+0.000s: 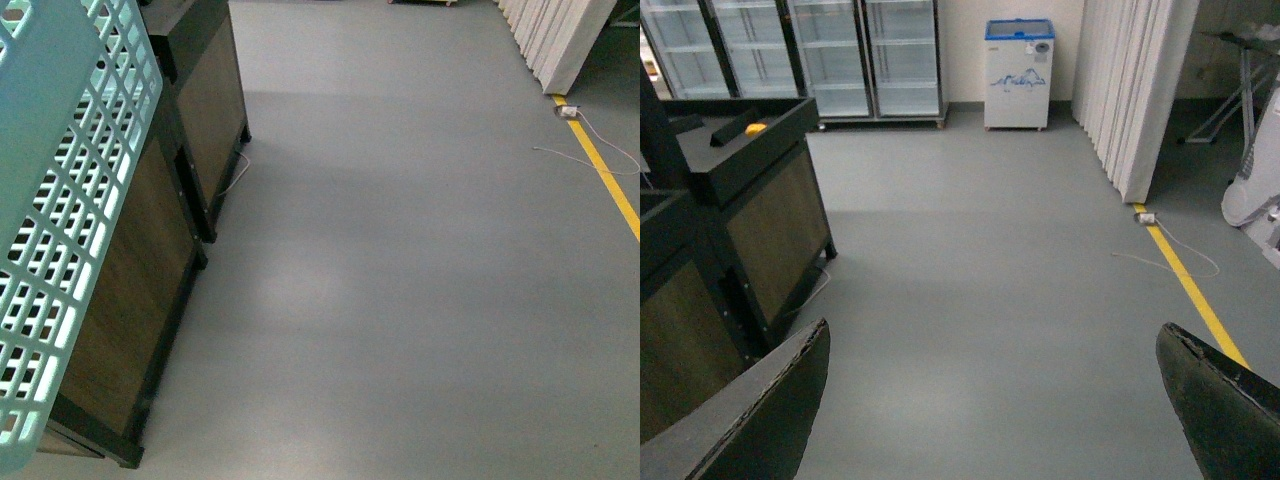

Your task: Pick lemon and mango into basket

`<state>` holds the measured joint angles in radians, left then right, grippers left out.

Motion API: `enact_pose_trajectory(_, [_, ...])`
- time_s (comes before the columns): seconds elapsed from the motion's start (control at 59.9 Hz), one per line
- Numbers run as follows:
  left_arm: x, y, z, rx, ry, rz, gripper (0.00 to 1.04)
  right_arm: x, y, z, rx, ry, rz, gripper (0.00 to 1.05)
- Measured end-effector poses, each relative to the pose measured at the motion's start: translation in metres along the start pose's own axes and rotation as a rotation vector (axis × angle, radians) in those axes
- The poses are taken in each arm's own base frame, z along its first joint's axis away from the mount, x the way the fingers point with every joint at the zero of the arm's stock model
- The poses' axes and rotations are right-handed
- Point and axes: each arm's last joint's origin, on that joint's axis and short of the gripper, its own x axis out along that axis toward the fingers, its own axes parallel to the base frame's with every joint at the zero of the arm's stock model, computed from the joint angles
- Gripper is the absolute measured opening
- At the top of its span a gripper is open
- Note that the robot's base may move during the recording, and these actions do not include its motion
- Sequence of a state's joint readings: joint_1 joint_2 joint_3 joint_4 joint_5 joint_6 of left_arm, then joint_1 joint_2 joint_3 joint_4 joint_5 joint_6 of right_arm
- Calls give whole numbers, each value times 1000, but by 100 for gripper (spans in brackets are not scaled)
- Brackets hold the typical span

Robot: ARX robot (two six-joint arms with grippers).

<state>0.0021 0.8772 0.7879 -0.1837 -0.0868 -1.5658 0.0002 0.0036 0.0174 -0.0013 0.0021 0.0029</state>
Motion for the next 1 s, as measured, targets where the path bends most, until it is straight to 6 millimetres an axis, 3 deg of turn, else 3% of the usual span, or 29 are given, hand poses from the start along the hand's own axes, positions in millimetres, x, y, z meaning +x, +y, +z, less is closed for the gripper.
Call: enact_pose_trajectory(1.001, [0, 0, 0, 1, -1, 1, 5, 0, 0, 0, 0, 0, 2, 96])
